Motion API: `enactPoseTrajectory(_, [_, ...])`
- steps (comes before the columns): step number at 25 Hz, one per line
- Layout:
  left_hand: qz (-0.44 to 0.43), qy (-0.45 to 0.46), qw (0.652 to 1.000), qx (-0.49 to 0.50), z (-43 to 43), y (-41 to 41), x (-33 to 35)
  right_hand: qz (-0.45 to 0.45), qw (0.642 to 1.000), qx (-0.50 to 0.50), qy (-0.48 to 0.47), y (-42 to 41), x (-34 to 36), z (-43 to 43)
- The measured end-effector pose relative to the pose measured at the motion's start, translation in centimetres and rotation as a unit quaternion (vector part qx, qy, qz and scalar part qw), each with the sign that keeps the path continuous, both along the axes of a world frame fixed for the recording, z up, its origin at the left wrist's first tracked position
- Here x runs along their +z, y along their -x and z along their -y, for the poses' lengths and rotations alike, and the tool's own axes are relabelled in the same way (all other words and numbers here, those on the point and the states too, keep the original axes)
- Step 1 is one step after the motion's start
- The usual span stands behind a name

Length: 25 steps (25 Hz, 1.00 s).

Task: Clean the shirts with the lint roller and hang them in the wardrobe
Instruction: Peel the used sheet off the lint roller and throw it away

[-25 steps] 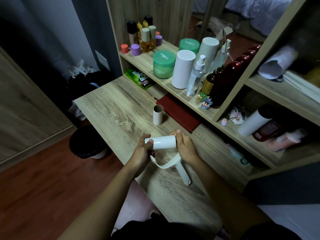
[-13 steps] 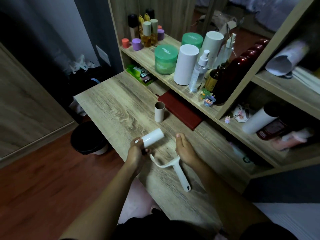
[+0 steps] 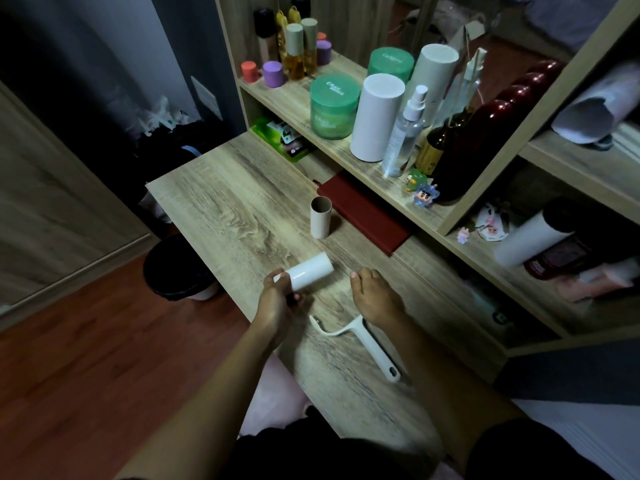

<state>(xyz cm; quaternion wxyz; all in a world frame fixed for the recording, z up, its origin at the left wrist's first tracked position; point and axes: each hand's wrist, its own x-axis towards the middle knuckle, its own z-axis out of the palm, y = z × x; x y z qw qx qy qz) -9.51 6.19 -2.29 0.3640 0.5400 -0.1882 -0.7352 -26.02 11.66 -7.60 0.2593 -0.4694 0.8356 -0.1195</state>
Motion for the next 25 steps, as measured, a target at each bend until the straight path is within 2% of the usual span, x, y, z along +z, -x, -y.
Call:
enactPoseTrajectory(3, [0.000, 0.001, 1.000, -0.002, 0.0, 0.0, 0.1, -0.056, 0.994, 0.012, 0.092, 0.4, 1.1, 0.1])
enactPoseTrajectory(4, [-0.002, -0.002, 1.000, -0.004, 0.0, -0.1, 0.1, -0.032, 0.990, 0.013, 0.138, 0.6, 1.6, 0.3])
enactPoseTrajectory(5, [-0.006, -0.007, 1.000, -0.007, 0.0, -0.1, 0.1, 0.036, 0.984, 0.007, 0.173, 0.7, 2.2, 0.6])
enactPoseTrajectory(6, [-0.009, -0.012, 1.000, -0.012, 0.0, -0.2, 0.1, 0.141, 0.973, -0.006, 0.180, 0.7, 2.8, 1.0])
enactPoseTrajectory(8, [-0.010, -0.013, 1.000, -0.021, -0.1, 0.0, 0.2, 0.344, 0.929, -0.014, 0.132, 0.4, 4.0, 1.6])
enactPoseTrajectory(9, [-0.011, -0.011, 1.000, -0.025, -0.1, 0.1, 0.3, 0.392, 0.913, -0.006, 0.112, 0.3, 4.4, 1.8])
enactPoseTrajectory(12, [-0.006, 0.006, 1.000, -0.024, -0.2, 0.3, 0.8, 0.419, 0.899, 0.018, 0.127, 0.3, 4.6, 2.0])
enactPoseTrajectory(20, [-0.009, 0.052, 0.999, -0.011, -0.4, 0.0, 1.2, 0.461, 0.876, -0.022, 0.139, 0.6, 5.2, 3.5])
enactPoseTrajectory(22, [0.004, 0.063, 0.998, 0.004, -0.2, -0.2, 0.8, 0.465, 0.876, -0.022, 0.130, 0.3, 5.1, 4.0])
enactPoseTrajectory(25, [0.042, 0.085, 0.995, -0.004, 0.1, -0.6, 0.1, 0.427, 0.895, -0.011, 0.132, 0.4, 5.1, 4.5])
